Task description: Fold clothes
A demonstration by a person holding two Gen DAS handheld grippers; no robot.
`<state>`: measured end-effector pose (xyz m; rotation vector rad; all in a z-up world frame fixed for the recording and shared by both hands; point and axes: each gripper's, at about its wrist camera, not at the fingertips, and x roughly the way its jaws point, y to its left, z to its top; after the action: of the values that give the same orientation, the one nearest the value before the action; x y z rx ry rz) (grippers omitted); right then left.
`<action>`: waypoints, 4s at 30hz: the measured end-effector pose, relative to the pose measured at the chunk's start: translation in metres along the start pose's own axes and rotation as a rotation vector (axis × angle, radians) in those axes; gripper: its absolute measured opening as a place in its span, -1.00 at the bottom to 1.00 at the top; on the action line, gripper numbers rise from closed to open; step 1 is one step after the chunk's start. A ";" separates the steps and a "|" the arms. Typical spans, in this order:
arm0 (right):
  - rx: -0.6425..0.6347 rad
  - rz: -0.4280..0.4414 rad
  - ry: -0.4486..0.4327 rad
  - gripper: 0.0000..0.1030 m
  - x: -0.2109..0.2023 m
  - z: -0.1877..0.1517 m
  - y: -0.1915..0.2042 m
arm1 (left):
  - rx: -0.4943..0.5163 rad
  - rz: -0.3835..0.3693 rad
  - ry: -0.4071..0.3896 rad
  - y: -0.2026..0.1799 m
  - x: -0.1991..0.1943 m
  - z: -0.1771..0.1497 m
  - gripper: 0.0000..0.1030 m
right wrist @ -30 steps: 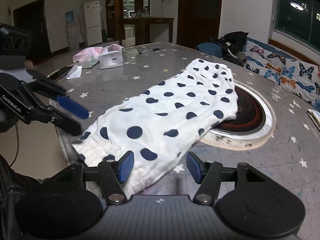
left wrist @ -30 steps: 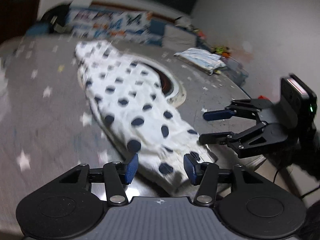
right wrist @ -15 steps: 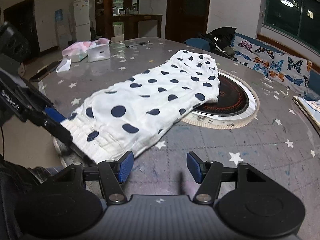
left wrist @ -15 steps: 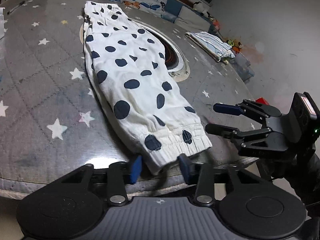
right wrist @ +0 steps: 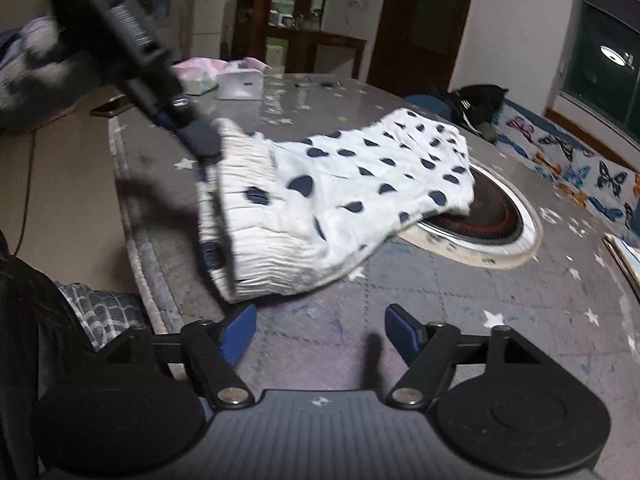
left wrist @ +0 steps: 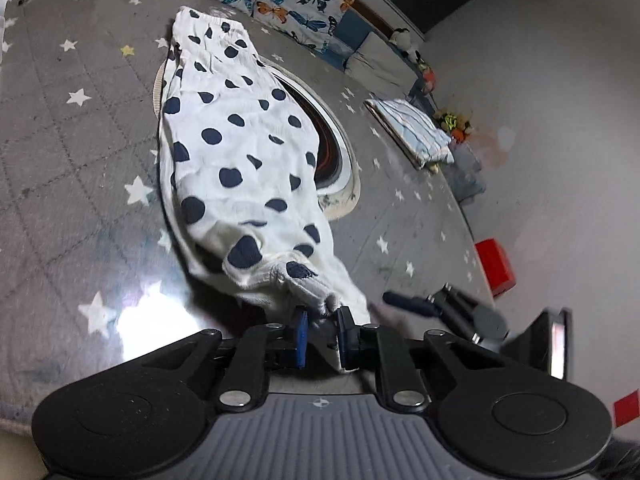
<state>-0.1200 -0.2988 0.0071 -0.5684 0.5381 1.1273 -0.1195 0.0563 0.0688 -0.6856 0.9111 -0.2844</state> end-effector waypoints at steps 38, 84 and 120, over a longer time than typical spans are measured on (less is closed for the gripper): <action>-0.235 0.156 -0.127 -0.71 -0.046 0.056 0.035 | 0.160 -0.028 -0.130 0.023 0.002 0.057 -0.52; -0.262 0.089 -0.015 -0.70 0.118 0.204 -0.106 | -0.041 -0.265 0.035 0.117 0.036 0.058 -0.57; 0.509 0.088 -0.019 -0.27 0.165 0.137 -0.217 | 0.032 -0.008 -0.249 0.088 0.007 0.125 -0.23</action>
<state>0.1539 -0.1658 0.0314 -0.0929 0.8071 1.0246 -0.0203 0.1719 0.0599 -0.6781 0.6654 -0.2153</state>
